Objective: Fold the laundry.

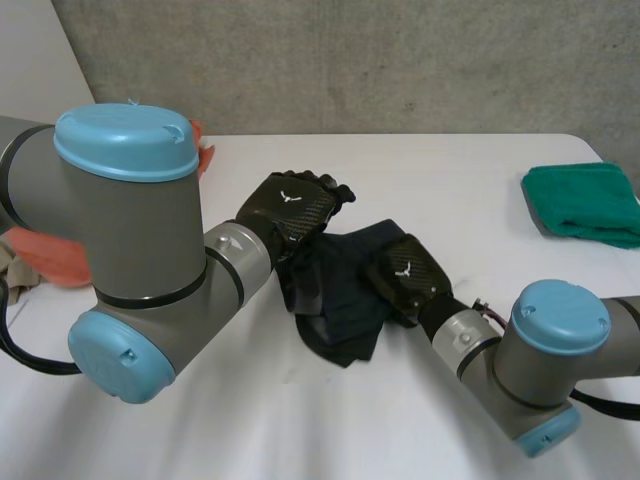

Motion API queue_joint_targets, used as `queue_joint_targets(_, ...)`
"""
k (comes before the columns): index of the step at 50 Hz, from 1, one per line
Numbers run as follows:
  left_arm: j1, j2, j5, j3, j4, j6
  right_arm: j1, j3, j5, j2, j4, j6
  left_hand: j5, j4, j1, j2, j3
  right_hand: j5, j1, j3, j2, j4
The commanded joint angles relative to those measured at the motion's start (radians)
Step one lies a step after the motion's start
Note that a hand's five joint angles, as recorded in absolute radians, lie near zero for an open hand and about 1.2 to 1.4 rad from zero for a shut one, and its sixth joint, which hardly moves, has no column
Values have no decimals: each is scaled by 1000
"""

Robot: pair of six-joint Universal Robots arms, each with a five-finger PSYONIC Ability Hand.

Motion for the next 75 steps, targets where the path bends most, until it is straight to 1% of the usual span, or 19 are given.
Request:
queue_joint_targets(1, -2, 8, 2, -4, 2, 0, -10, -76, 50, -20, 0, 21, -20, 1, 23, 18, 17, 587, 557, 470, 446, 467)
queue_joint_targets(6, -10, 10, 3, 13, 2, 0, -43, -157, 59, -63, 14, 51, -20, 1, 23, 18, 17, 587, 557, 470, 446, 467)
queue_joint_targets(11, -26, 13, 5, 45, 6, 1, -152, -254, 48, -95, 26, 123, -20, 1, 23, 18, 17, 587, 557, 470, 446, 467)
queue_joint_targets(15, -48, 17, 6, 68, 11, 3, -230, -359, 1, -119, 52, 171, -23, -2, 20, 15, 14, 587, 557, 470, 446, 467)
queue_joint_targets(18, -65, 17, 8, 80, 25, 6, -336, -451, -54, -92, 51, 226, -23, -2, 20, 15, 14, 587, 557, 470, 446, 467)
queue_joint_targets(22, -82, 17, 8, 85, 46, 6, -436, -576, -116, -15, 49, 289, -23, -2, 20, 15, 14, 587, 557, 470, 446, 467)
queue_joint_targets(26, -95, 16, 23, 83, 58, 6, -546, -741, -182, 124, 45, 330, -23, -2, 20, 15, 14, 587, 557, 470, 446, 467)
queue_joint_targets(30, -102, 17, 73, 76, 60, 0, -617, -893, -214, 279, 49, 341, -23, -2, 20, 15, 14, 587, 557, 470, 446, 467)
queue_joint_targets(36, -117, 23, 87, 67, 58, 0, -703, -1065, -257, 483, 46, 344, -20, 1, 23, 18, 17, 587, 557, 470, 446, 467)
queue_joint_targets(44, -117, 28, 87, 51, 58, 1, -769, -1142, -304, 620, 45, 344, -14, 7, 29, 24, 23, 587, 557, 470, 446, 467)
queue_joint_targets(49, -117, 25, 87, 50, 58, 1, -783, -1145, -383, 655, 46, 346, -11, 9, 32, 27, 26, 587, 557, 470, 446, 467)
queue_joint_targets(52, -117, 22, 87, 50, 58, 1, -795, -1145, -397, 666, 43, 346, -14, 7, 29, 24, 23, 587, 557, 470, 446, 467)
queue_joint_targets(55, -117, 22, 89, 48, 58, 1, -807, -1137, -397, 666, 40, 346, -14, 7, 29, 24, 23, 587, 557, 470, 446, 467)
queue_joint_targets(56, -118, 23, 91, 47, 58, 0, -813, -1133, -398, 666, 40, 344, -14, 7, 29, 24, 23, 455, 425, 337, 314, 334)
queue_joint_targets(58, -120, 25, 91, 47, 58, 0, -824, -1119, -401, 660, 39, 343, -14, 7, 29, 24, 23, -145, -175, -263, -286, -265)
queue_joint_targets(59, -120, 27, 91, 47, 58, 0, -830, -1090, -403, 648, 39, 332, -14, 7, 29, 24, 23, -634, -664, -752, -776, -755)
queue_joint_targets(62, -129, 31, 91, 50, 58, 0, -833, -1029, -403, 599, 37, 326, -14, 7, 29, 24, 23, -634, -664, -752, -776, -755)
queue_joint_targets(70, -142, 60, 92, 50, 61, -2, -905, -722, -398, 277, 78, 323, -17, 4, 26, 21, 20, -634, -664, -752, -776, -755)
queue_joint_targets(75, -142, 77, 92, 51, 77, -2, -988, -613, -377, 96, 224, 266, -20, 1, 23, 18, 17, -634, -664, -752, -776, -755)
